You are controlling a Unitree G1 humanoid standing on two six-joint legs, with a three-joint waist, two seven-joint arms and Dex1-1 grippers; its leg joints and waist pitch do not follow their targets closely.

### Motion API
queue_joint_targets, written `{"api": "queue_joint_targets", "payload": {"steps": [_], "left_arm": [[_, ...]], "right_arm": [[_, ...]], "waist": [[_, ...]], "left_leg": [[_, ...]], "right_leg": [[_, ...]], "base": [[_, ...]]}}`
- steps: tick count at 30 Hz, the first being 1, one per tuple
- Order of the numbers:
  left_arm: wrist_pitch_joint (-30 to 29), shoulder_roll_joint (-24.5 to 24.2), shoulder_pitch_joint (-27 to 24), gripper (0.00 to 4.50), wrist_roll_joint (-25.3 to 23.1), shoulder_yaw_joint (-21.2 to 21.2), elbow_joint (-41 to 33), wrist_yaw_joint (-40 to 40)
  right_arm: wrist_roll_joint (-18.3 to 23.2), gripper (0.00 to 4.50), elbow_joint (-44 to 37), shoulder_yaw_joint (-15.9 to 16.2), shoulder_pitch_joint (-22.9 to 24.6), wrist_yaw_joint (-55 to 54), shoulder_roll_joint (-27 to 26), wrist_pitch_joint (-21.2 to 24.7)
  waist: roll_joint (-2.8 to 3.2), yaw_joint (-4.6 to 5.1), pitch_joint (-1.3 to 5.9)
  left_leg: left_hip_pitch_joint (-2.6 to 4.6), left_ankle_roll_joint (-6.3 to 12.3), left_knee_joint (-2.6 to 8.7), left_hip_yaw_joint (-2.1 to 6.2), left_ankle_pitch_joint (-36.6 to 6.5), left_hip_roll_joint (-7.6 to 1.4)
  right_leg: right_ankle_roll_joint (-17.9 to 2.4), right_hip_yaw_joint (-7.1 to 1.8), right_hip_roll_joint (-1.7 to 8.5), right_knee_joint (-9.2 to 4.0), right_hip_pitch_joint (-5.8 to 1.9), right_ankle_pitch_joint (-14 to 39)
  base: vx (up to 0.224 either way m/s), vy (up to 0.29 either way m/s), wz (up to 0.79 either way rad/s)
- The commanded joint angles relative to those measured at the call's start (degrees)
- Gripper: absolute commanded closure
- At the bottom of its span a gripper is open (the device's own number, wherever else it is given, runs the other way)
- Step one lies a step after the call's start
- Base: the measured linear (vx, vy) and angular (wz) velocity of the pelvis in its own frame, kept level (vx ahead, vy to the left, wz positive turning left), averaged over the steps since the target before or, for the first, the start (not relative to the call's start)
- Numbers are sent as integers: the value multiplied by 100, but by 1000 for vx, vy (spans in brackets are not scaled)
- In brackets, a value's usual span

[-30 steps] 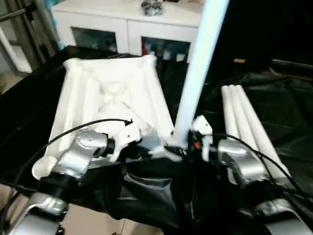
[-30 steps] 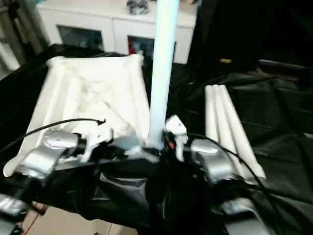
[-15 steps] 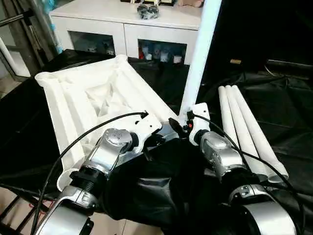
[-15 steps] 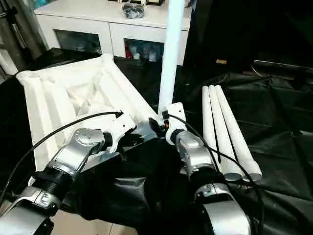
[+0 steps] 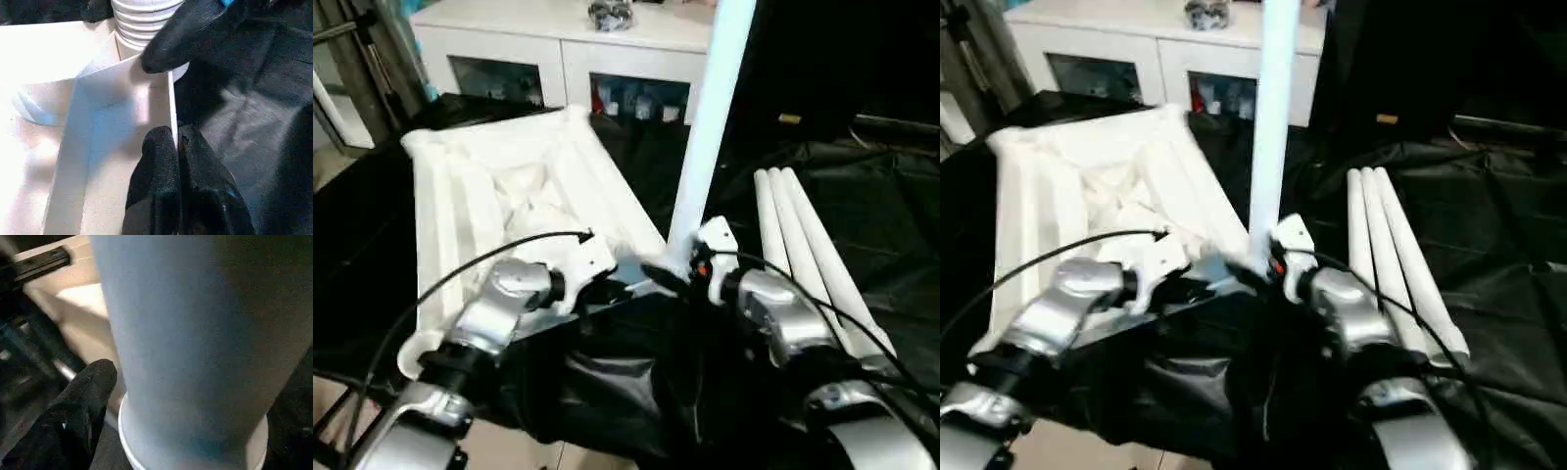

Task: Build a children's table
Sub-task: Rotate leg to tighten

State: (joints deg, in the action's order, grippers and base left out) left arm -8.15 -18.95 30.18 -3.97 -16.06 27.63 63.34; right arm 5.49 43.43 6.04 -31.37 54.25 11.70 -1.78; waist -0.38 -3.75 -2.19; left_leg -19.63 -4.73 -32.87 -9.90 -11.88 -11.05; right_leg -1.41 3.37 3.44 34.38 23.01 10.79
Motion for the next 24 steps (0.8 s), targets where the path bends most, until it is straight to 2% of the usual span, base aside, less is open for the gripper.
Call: {"api": "queue_joint_targets", "payload": {"steps": [1,3,4,6,14,17,20,22,24], "left_arm": [[239,66,49,450,185,-244,76,398],[326,-18,113,450,191,-223,207,515],[358,-50,150,450,175,-215,275,544],[445,-118,220,450,163,-207,407,654],[493,-140,251,450,205,-188,484,822],[478,-82,244,450,241,-180,500,789],[345,21,235,450,206,-168,482,567],[135,259,284,450,141,-85,534,61],[-35,537,387,450,58,-7,654,-499]], "right_arm": [[13,59,-196,383,129,586,19,75],[49,59,-316,439,197,837,114,137],[64,74,-366,450,220,944,149,187],[104,74,-462,452,257,1110,188,266],[206,149,-639,473,300,1225,125,479],[195,164,-633,455,313,1121,44,549],[22,168,-328,350,208,457,-124,566],[-273,170,198,239,4,-643,-348,599],[-380,171,629,58,-175,-1644,-593,710]], "waist": [[-5,-18,289],[-25,-28,278],[-19,-48,282],[-15,-74,281],[-12,-127,293],[-25,-127,292],[-18,-112,281],[-19,-60,249],[-35,14,204]], "left_leg": [[-28,534,335,12,-656,-239],[-38,532,339,9,-711,-233],[-26,520,338,7,-728,-241],[-22,463,346,15,-716,-248],[-20,397,342,14,-608,-252],[-24,390,339,14,-592,-244],[-13,319,356,19,-645,-250],[-7,139,396,40,-894,-234],[37,5,418,55,-1326,-206]], "right_leg": [[-1445,-270,449,-343,-324,590],[-1389,-265,444,-364,-330,746],[-1359,-271,454,-364,-322,809],[-1341,-267,458,-363,-315,876],[-1370,-266,467,-336,-319,705],[-1363,-264,469,-335,-322,710],[-1322,-273,480,-355,-305,882],[-1217,-276,494,-406,-297,1403],[-963,-271,497,-513,-259,2371]], "base": [[0,0,0],[0,0,0],[0,0,0],[0,0,0],[0,0,0],[0,0,0],[0,0,0],[0,0,0],[0,0,0]]}}
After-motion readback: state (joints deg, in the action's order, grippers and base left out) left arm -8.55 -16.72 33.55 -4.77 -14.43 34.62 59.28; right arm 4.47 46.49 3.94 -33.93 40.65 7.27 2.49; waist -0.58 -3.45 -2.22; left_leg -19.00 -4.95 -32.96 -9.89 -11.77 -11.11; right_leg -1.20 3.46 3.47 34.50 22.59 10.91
